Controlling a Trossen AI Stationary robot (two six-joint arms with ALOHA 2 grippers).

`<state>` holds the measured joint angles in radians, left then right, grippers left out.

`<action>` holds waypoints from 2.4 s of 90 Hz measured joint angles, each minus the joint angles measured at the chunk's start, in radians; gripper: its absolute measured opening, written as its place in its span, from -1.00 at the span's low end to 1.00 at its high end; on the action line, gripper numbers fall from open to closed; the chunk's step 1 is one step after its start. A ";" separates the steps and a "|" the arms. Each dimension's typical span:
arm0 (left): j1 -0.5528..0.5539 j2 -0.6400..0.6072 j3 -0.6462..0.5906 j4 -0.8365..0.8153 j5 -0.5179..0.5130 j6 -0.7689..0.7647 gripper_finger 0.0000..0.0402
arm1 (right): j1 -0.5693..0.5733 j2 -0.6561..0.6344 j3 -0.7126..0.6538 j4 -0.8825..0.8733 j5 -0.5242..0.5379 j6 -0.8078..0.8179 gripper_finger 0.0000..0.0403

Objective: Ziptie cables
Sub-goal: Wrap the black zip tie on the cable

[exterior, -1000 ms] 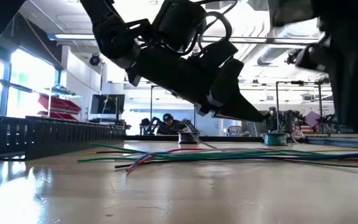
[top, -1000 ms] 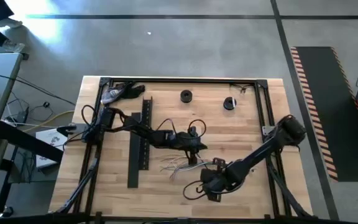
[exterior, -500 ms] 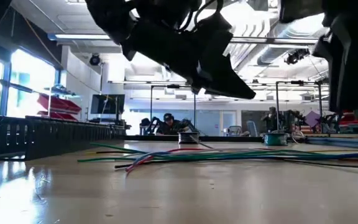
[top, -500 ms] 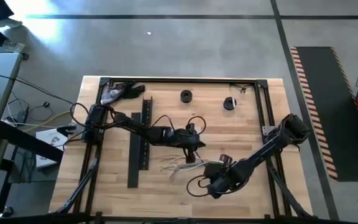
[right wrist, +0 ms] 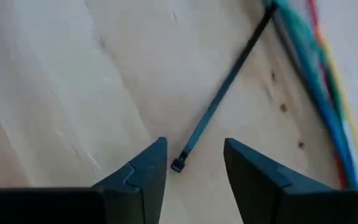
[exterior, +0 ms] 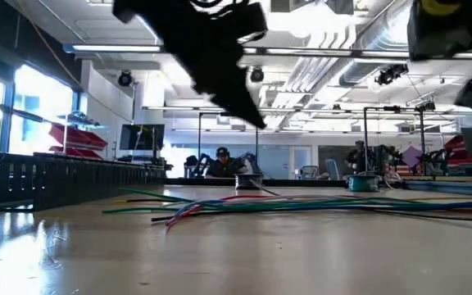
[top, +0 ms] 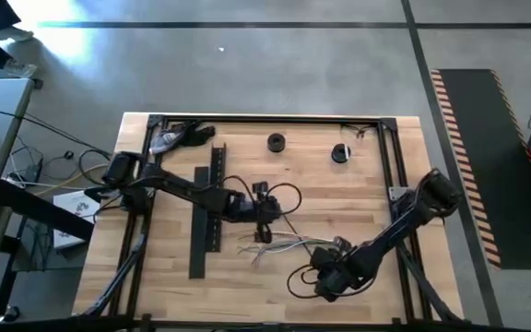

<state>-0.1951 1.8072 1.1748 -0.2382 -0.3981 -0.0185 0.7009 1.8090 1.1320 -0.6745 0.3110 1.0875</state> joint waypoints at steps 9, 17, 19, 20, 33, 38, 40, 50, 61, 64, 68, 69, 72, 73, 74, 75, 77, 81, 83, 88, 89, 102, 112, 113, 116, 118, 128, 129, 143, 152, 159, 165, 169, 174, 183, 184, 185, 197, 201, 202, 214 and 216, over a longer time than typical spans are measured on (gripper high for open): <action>0.016 -0.053 -0.086 -0.009 -0.015 -0.047 -1.00 | -0.034 -0.027 -0.012 -0.006 0.156 -0.081 -0.28; 0.032 -0.113 -0.170 0.013 -0.016 -0.116 -1.00 | -0.105 -0.071 -0.065 0.013 0.203 -0.164 -0.26; 0.033 -0.131 -0.191 0.018 -0.017 -0.133 -1.00 | -0.128 -0.084 -0.085 0.032 0.203 -0.191 -0.24; 0.034 -0.139 -0.201 0.020 -0.017 -0.141 -1.00 | -0.141 -0.091 -0.095 0.044 0.202 -0.205 -0.23; 0.032 -0.229 -0.309 0.121 0.005 -0.144 -1.00 | -0.296 -0.209 -0.260 0.278 0.065 -0.436 -0.08; 0.032 -0.246 -0.332 0.167 0.035 -0.146 -1.00 | -0.343 -0.256 -0.320 0.375 -0.008 -0.517 -0.02; 0.033 -0.250 -0.339 0.180 0.048 -0.153 -1.00 | -0.360 -0.273 -0.343 0.408 -0.035 -0.543 0.01; 0.040 -0.233 -0.372 0.233 0.159 -0.163 -1.00 | -0.437 -0.330 -0.434 0.563 -0.109 -0.625 0.09; 0.047 -0.181 -0.419 0.332 0.205 -0.177 -1.00 | -0.530 -0.310 -0.483 0.722 -0.179 -0.690 0.11; 0.048 -0.162 -0.426 0.357 0.204 -0.186 -1.00 | -0.556 -0.294 -0.486 0.755 -0.192 -0.711 0.11; 0.051 -0.137 -0.430 0.372 0.201 -0.194 -1.00 | -0.590 -0.271 -0.486 0.809 -0.217 -0.735 0.11; 0.051 -0.131 -0.430 0.374 0.200 -0.196 -1.00 | -0.598 -0.264 -0.486 0.821 -0.226 -0.743 0.11; 0.052 -0.112 -0.431 0.388 0.198 -0.198 -1.00 | -0.624 -0.246 -0.486 0.857 -0.249 -0.759 0.12; 0.052 -0.106 -0.431 0.395 0.198 -0.198 -1.00 | -0.633 -0.240 -0.486 0.867 -0.257 -0.764 0.12; 0.053 -0.100 -0.431 0.402 0.198 -0.198 -1.00 | -0.642 -0.235 -0.486 0.876 -0.265 -0.771 0.12; 0.053 -0.094 -0.431 0.409 0.198 -0.198 -1.00 | -0.649 -0.230 -0.486 0.884 -0.274 -0.776 0.12; 0.053 -0.082 -0.431 0.422 0.199 -0.197 -1.00 | -0.664 -0.220 -0.486 0.901 -0.291 -0.784 0.12; 0.053 -0.060 -0.431 0.445 0.210 -0.199 -1.00 | -0.693 -0.203 -0.486 0.927 -0.337 -0.800 0.12; 0.052 -0.047 -0.431 0.462 0.213 -0.199 -1.00 | -0.705 -0.199 -0.486 0.932 -0.363 -0.807 0.12; 0.052 -0.013 -0.431 0.509 0.229 -0.198 -1.00 | -0.724 -0.199 -0.486 0.916 -0.444 -0.819 0.11; 0.052 -0.007 -0.431 0.519 0.232 -0.198 -1.00 | -0.725 -0.202 -0.486 0.910 -0.460 -0.820 0.11; 0.074 0.060 -0.410 0.590 0.279 -0.192 -1.00 | -0.636 -0.295 -0.486 0.757 -0.448 -0.767 0.11; 0.113 0.082 -0.375 0.542 0.353 -0.167 -1.00 | -0.490 -0.364 -0.472 0.625 -0.359 -0.655 0.11; 0.117 0.084 -0.373 0.540 0.359 -0.160 -1.00 | -0.477 -0.368 -0.469 0.612 -0.354 -0.639 0.11; 0.126 0.088 -0.368 0.546 0.370 -0.141 -1.00 | -0.434 -0.378 -0.458 0.579 -0.333 -0.582 0.11; 0.132 0.089 -0.365 0.551 0.376 -0.130 -1.00 | -0.403 -0.382 -0.450 0.563 -0.317 -0.541 0.11; 0.172 0.113 -0.341 0.611 0.378 -0.098 -1.00 | -0.267 -0.378 -0.433 0.458 -0.230 -0.334 0.11; 0.177 0.114 -0.337 0.613 0.378 -0.092 -1.00 | -0.256 -0.375 -0.431 0.449 -0.225 -0.314 0.11; 0.227 0.157 -0.287 0.630 0.417 -0.024 -1.00 | -0.114 -0.359 -0.411 0.337 -0.190 -0.004 0.11; 0.240 0.201 -0.254 0.650 0.429 -0.029 -1.00 | -0.042 -0.343 -0.407 0.295 -0.163 0.157 0.11; 0.243 0.235 -0.225 0.663 0.460 -0.029 -1.00 | -0.007 -0.310 -0.406 0.305 -0.151 0.231 0.11; 0.243 0.265 -0.183 0.671 0.472 -0.028 -1.00 | 0.016 -0.277 -0.406 0.313 -0.151 0.274 0.11; 0.241 0.277 -0.160 0.659 0.472 -0.021 -1.00 | 0.023 -0.252 -0.406 0.348 -0.153 0.285 0.11; 0.235 0.301 -0.114 0.665 0.475 -0.012 -1.00 | 0.028 -0.218 -0.406 0.405 -0.157 0.290 0.11; 0.224 0.321 -0.058 0.620 0.472 0.011 -1.00 | 0.032 -0.177 -0.403 0.468 -0.144 0.281 0.11; 0.223 0.321 -0.051 0.614 0.471 0.016 -1.00 | 0.033 -0.174 -0.402 0.472 -0.141 0.279 0.11; 0.221 0.321 -0.045 0.609 0.470 0.023 -1.00 | 0.033 -0.171 -0.399 0.473 -0.138 0.275 0.11; 0.191 0.258 -0.012 0.472 0.366 0.078 -1.00 | 0.033 -0.143 -0.354 0.471 -0.134 0.110 0.11; 0.180 0.224 -0.008 0.429 0.341 0.092 -1.00 | 0.032 -0.141 -0.338 0.477 -0.121 -0.006 0.11; 0.177 0.214 -0.008 0.421 0.338 0.095 -1.00 | 0.032 -0.141 -0.333 0.479 -0.116 -0.037 0.11; 0.132 0.092 -0.017 0.333 0.333 0.099 -1.00 | 0.005 -0.142 -0.277 0.478 -0.093 -0.546 0.11; 0.123 0.076 -0.020 0.317 0.333 0.099 -1.00 | -0.002 -0.142 -0.266 0.473 -0.092 -0.635 0.11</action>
<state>-0.0726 1.8828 1.1543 0.0786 -0.0654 0.0803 0.6994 1.6668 0.8657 -0.2012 0.2187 0.4522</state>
